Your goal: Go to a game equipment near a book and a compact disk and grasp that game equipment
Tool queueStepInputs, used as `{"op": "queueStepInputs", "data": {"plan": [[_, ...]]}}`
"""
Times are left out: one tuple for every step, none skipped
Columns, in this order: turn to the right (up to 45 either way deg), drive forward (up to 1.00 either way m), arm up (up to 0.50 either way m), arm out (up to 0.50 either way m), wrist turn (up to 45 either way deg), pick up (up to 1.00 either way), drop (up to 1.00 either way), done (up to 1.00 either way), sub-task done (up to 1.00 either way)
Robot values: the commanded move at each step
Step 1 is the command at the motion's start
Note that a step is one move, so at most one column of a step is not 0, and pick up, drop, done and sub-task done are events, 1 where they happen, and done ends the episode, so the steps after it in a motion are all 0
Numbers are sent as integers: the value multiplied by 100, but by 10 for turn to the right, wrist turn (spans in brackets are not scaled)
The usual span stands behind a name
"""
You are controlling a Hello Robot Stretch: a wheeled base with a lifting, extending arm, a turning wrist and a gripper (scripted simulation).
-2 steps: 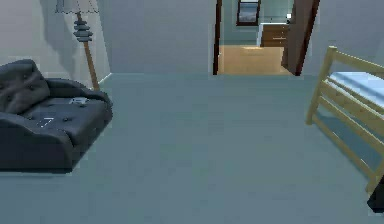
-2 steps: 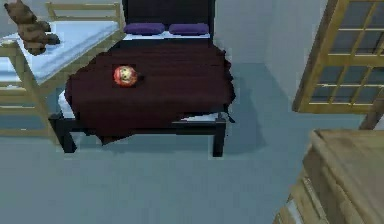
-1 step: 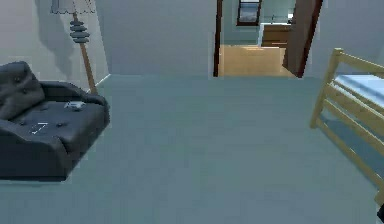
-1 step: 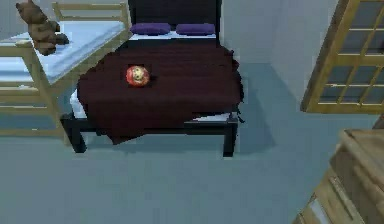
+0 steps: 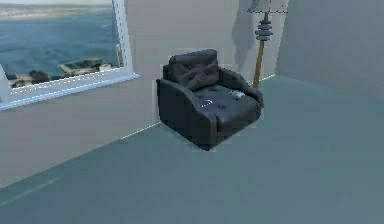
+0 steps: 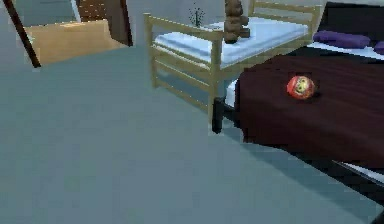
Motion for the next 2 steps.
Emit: {"op": "queueStepInputs", "data": {"plan": [[-270, 0, 0, 0, 0, 0, 0, 0, 0], [0, 10, 0, 0, 0, 0, 0, 0, 0]]}}
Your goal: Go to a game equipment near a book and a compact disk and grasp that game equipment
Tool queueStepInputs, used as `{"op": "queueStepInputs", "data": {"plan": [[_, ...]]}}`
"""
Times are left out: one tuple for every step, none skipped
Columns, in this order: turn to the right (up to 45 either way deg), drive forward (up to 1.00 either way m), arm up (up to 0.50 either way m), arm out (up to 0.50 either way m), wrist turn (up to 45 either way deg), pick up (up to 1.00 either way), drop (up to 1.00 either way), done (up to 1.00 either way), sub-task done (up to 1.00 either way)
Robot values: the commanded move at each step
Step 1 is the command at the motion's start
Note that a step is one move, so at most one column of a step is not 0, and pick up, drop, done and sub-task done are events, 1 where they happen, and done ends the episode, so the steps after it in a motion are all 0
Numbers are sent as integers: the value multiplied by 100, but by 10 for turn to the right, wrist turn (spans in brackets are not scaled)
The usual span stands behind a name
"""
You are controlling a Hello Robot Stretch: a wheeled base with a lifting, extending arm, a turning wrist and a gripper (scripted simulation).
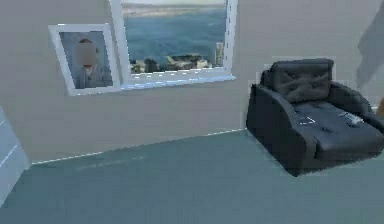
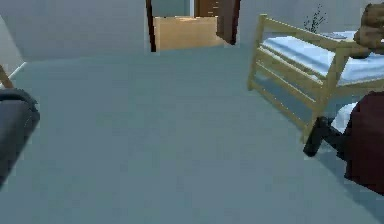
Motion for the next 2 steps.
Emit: {"op": "queueStepInputs", "data": {"plan": [[-450, 0, 0, 0, 0, 0, 0, 0, 0], [-90, 0, 0, 0, 0, 0, 0, 0, 0]]}}
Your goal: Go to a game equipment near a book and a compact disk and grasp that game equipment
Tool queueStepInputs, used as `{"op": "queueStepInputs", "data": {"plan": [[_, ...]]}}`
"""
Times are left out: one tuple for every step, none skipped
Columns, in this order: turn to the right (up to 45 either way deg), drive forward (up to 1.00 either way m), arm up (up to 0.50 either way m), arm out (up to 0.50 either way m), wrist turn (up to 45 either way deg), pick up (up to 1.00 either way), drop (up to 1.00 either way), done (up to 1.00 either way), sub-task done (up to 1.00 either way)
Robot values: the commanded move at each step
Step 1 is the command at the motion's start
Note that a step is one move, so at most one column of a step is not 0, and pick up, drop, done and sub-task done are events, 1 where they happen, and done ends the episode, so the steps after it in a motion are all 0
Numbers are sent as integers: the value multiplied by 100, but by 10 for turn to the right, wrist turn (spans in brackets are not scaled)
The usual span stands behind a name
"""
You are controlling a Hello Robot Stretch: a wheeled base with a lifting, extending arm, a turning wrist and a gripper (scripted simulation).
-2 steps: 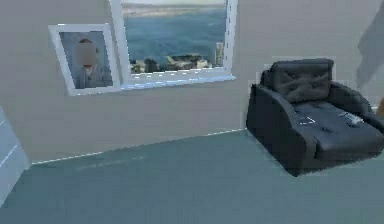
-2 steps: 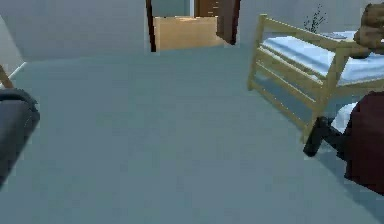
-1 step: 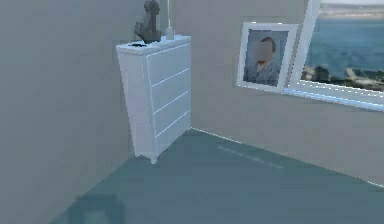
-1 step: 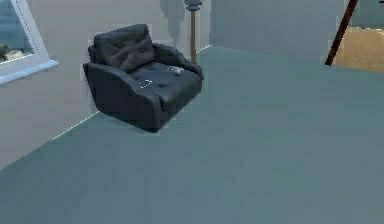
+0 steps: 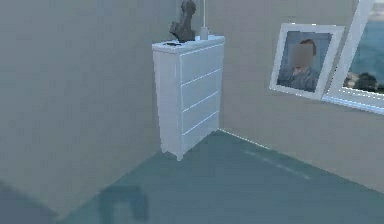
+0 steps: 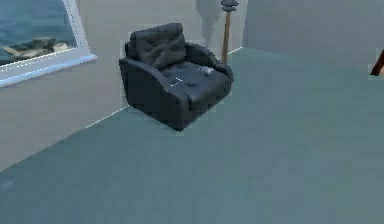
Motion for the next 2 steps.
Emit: {"op": "queueStepInputs", "data": {"plan": [[0, 20, 0, 0, 0, 0, 0, 0, 0], [-450, 0, 0, 0, 0, 0, 0, 0, 0]]}}
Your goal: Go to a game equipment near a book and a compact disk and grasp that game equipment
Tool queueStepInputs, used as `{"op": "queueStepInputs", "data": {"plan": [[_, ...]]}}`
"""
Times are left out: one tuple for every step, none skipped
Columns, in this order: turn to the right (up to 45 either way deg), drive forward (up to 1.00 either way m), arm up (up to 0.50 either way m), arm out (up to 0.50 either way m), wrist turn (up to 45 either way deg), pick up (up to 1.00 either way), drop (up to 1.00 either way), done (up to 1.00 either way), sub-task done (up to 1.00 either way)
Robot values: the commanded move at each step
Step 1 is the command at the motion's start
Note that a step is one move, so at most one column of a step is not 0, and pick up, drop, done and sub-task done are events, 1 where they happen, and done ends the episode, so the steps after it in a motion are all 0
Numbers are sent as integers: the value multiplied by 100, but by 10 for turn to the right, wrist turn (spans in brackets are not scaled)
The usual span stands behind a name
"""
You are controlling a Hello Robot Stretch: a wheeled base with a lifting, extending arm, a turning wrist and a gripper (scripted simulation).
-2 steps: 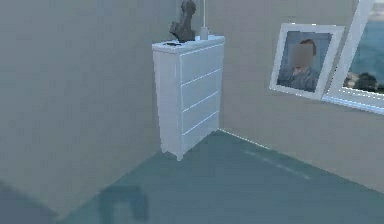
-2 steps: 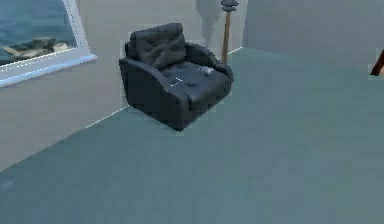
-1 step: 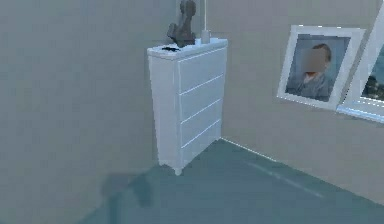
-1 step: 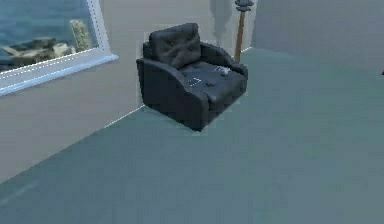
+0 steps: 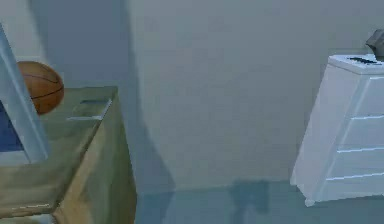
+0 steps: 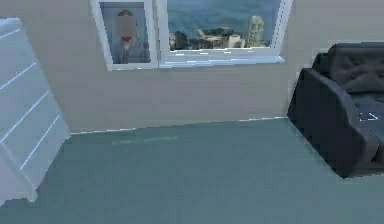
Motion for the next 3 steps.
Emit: {"op": "queueStepInputs", "data": {"plan": [[-450, 0, 0, 0, 0, 0, 0, 0, 0], [-450, 0, 0, 0, 0, 0, 0, 0, 0], [-330, 0, 0, 0, 0, 0, 0, 0, 0]]}}
